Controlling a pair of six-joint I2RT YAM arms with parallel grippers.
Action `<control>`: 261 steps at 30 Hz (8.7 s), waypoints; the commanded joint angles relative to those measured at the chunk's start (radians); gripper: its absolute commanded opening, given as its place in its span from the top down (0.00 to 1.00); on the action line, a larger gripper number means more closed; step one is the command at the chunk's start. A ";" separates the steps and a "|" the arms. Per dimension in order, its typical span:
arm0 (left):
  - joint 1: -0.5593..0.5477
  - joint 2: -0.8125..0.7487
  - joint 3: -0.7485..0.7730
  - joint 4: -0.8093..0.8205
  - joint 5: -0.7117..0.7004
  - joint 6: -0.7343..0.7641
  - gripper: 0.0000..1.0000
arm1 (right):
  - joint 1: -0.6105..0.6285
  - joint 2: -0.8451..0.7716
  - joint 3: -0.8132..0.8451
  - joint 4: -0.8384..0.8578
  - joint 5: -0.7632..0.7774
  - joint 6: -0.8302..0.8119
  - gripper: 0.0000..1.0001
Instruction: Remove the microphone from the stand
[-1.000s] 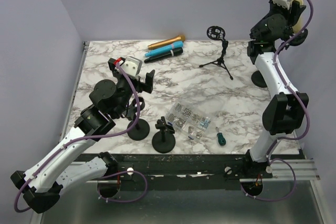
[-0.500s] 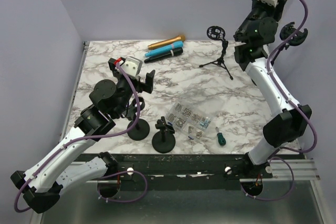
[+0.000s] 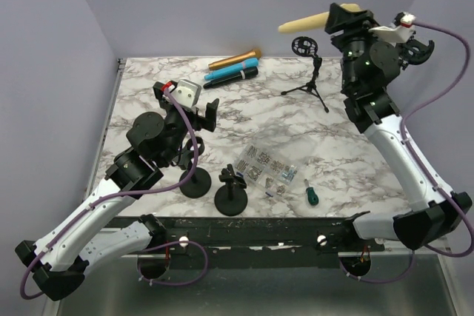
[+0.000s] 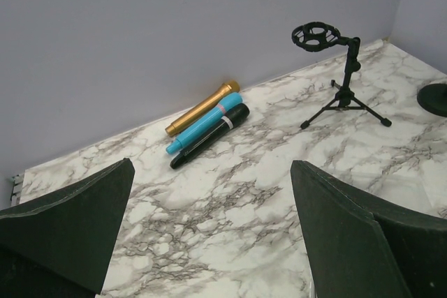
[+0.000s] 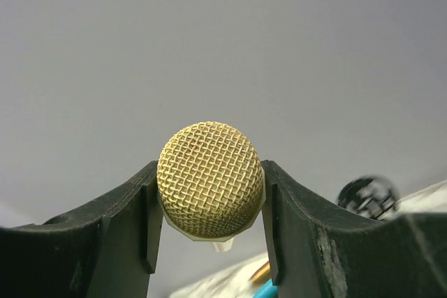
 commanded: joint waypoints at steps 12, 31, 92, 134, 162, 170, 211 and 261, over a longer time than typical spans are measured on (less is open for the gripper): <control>-0.007 0.010 -0.006 0.024 0.002 0.010 0.02 | 0.042 0.414 -0.196 0.062 -0.584 0.913 0.99; -0.005 -0.005 -0.012 0.033 -0.010 0.022 0.01 | 0.063 0.837 -0.068 0.007 -0.507 1.137 0.95; -0.004 -0.011 -0.013 0.036 -0.012 0.025 0.01 | 0.066 0.902 -0.105 -0.023 -0.431 1.058 0.30; -0.025 -0.066 -0.008 0.025 0.002 0.010 0.02 | -0.764 0.058 -0.301 -0.263 -0.473 0.407 0.00; -0.026 -0.048 -0.008 0.027 0.005 0.007 0.02 | -0.772 0.242 -0.242 -0.041 -0.406 0.285 0.33; -0.026 -0.043 -0.009 0.027 0.007 0.007 0.01 | -0.772 0.269 -0.269 -0.038 -0.416 0.288 0.50; -0.026 -0.028 -0.005 0.022 0.021 -0.001 0.01 | -0.729 0.358 -0.520 -0.031 -0.349 0.218 0.71; -0.026 -0.035 -0.002 0.018 0.024 -0.004 0.02 | -0.647 0.141 -0.539 -0.154 -0.316 0.112 0.12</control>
